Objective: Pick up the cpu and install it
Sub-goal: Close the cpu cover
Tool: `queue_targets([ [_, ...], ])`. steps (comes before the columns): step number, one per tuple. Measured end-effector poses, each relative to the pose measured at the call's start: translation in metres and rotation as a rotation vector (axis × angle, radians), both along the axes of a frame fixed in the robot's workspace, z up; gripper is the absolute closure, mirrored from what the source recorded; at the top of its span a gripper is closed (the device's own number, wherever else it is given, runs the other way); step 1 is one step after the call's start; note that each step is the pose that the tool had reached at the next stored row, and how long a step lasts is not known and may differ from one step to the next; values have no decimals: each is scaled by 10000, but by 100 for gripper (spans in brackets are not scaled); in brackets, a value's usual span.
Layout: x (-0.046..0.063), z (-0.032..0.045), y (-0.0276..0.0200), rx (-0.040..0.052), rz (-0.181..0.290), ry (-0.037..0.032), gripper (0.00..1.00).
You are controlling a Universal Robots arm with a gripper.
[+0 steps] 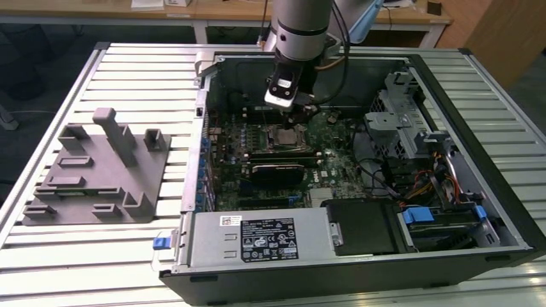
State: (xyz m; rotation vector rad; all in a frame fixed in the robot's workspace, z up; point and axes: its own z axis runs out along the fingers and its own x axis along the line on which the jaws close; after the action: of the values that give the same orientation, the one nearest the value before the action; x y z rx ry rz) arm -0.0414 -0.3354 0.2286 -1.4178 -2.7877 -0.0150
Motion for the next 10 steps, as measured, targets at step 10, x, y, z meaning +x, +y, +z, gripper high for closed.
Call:
queue_targets([
  [10,0,-1,0,0,1809,0,89],
])
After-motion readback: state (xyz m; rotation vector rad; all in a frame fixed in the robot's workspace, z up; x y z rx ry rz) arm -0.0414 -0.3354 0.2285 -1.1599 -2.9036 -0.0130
